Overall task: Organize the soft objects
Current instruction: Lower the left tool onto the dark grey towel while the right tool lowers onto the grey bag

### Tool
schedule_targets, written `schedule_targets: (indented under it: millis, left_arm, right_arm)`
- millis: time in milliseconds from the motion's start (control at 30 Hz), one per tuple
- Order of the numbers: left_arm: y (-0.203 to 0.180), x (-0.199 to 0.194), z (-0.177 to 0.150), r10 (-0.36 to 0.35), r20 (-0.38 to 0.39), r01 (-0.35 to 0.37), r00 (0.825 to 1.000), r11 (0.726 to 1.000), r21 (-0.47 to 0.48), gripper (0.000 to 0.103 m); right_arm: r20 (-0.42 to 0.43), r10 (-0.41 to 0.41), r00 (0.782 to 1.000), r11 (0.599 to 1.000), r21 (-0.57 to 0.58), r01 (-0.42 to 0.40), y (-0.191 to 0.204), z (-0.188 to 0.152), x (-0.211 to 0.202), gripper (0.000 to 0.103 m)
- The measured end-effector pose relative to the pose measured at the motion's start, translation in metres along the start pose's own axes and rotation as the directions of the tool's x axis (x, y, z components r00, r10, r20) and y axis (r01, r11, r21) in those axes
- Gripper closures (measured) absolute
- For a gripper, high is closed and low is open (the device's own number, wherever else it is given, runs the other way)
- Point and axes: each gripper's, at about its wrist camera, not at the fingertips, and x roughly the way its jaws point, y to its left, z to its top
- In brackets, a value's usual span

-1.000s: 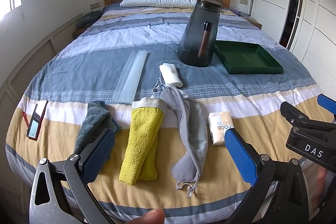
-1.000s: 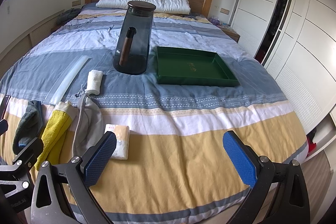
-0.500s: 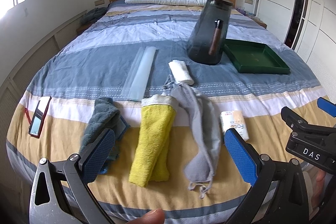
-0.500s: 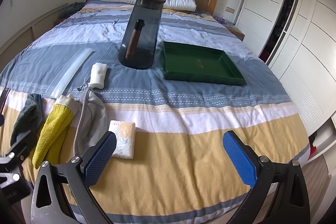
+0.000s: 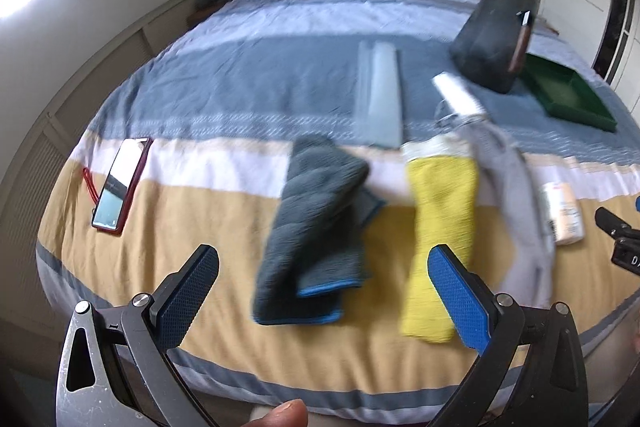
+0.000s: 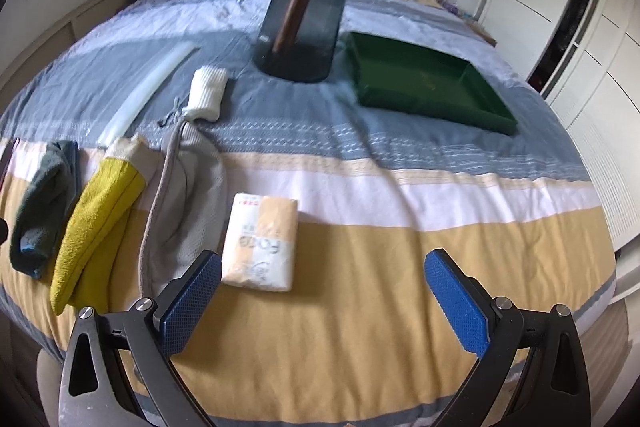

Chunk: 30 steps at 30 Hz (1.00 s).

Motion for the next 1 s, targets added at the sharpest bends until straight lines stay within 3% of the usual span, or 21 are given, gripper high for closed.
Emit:
schedule_targets:
  millis: [200, 567, 600, 633, 700, 767, 867, 1000]
  left_arm:
    - [0.012, 0.034, 0.002, 0.016, -0.074, -0.015, 0.997, 1.0, 0.009, 0.001]
    - [0.0, 0.067, 0.016, -0.007, -0.122, 0.017, 0.993, 0.996, 0.083, 0.001]
    - [-0.001, 0.071, 0.017, -0.003, -0.126, 0.015, 0.992, 0.995, 0.095, 0.001]
    - [-0.001, 0.073, 0.017, 0.0, -0.131, 0.013, 0.991, 0.995, 0.101, 0.001]
    - [-0.002, 0.079, 0.018, 0.0, -0.141, 0.015, 0.99, 0.994, 0.109, 0.001]
    - [-0.003, 0.082, 0.018, -0.005, -0.147, 0.023, 0.989, 0.993, 0.116, 0.001]
    - [-0.002, 0.086, 0.019, -0.012, -0.156, 0.03, 0.988, 0.993, 0.11, 0.001]
    - [-0.002, 0.09, 0.02, -0.018, -0.158, 0.036, 0.987, 0.993, 0.111, 0.001]
  right_arm:
    - [-0.033, 0.017, 0.999, 0.999, -0.027, -0.017, 0.014, 0.008, 0.031, 0.0]
    - [-0.056, 0.006, 0.998, 0.999, -0.036, -0.008, 0.017, 0.013, 0.056, 0.0]
    - [-0.05, 0.015, 0.999, 0.999, -0.036, -0.017, 0.018, 0.014, 0.053, 0.0]
    - [-0.012, 0.095, 0.995, 0.995, -0.03, -0.095, 0.023, 0.019, 0.042, 0.0]
    - [-0.006, 0.141, 0.99, 0.99, -0.029, -0.141, 0.026, 0.02, 0.038, 0.0]
    - [-0.002, 0.3, 0.954, 0.954, -0.027, -0.3, 0.034, 0.02, 0.032, 0.0]
    - [-0.045, 0.474, 0.879, 0.877, -0.064, -0.476, 0.055, 0.012, 0.031, 0.0]
    - [-0.097, 0.554, 0.827, 0.824, -0.079, -0.561, 0.069, 0.002, 0.037, 0.0]
